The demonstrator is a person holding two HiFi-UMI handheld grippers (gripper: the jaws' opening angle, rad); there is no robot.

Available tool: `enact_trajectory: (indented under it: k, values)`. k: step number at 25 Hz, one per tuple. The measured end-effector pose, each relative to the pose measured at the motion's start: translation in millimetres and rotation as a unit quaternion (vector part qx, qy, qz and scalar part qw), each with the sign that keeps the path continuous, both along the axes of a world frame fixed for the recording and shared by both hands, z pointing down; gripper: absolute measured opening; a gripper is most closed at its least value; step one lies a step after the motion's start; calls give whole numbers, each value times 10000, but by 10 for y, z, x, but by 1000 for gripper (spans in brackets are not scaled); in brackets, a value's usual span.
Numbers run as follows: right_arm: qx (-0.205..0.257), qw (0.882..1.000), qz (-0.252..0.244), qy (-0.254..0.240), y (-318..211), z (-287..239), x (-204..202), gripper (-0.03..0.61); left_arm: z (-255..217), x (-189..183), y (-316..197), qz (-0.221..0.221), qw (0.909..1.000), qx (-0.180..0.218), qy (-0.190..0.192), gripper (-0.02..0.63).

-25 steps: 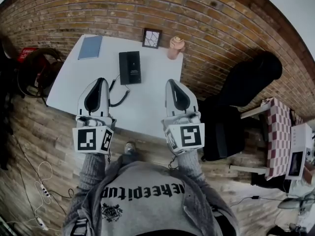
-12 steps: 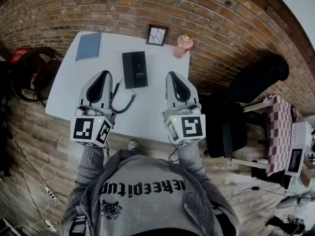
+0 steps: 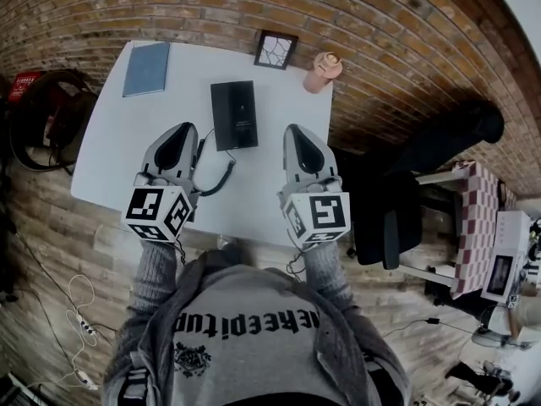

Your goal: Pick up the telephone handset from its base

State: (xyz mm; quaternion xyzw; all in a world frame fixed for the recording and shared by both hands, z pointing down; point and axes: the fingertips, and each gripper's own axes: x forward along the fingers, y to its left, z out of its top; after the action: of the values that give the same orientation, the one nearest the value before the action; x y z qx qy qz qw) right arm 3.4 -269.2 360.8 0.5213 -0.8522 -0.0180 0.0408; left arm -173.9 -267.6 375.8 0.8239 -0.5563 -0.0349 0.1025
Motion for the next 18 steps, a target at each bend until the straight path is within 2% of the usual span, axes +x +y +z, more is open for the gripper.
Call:
enact_trajectory:
  k: [5,12,15,18]
  values:
    - [-242,9997,7,21,-124,193,-13,3,452,118,-201,362,9976,-571,-146,18]
    - [-411,9989,11,214,-215,300,6,3,1083,267,-540,764,9877,-1357,-148,23]
    - [-470,9985,96,254,-256,356,65,3,1305,312,-693,895,9819,-1671,-29,97]
    - [-536,9980,189,279,-292,420,121,3,1507,315,-840,967,9757,-1962,76,115]
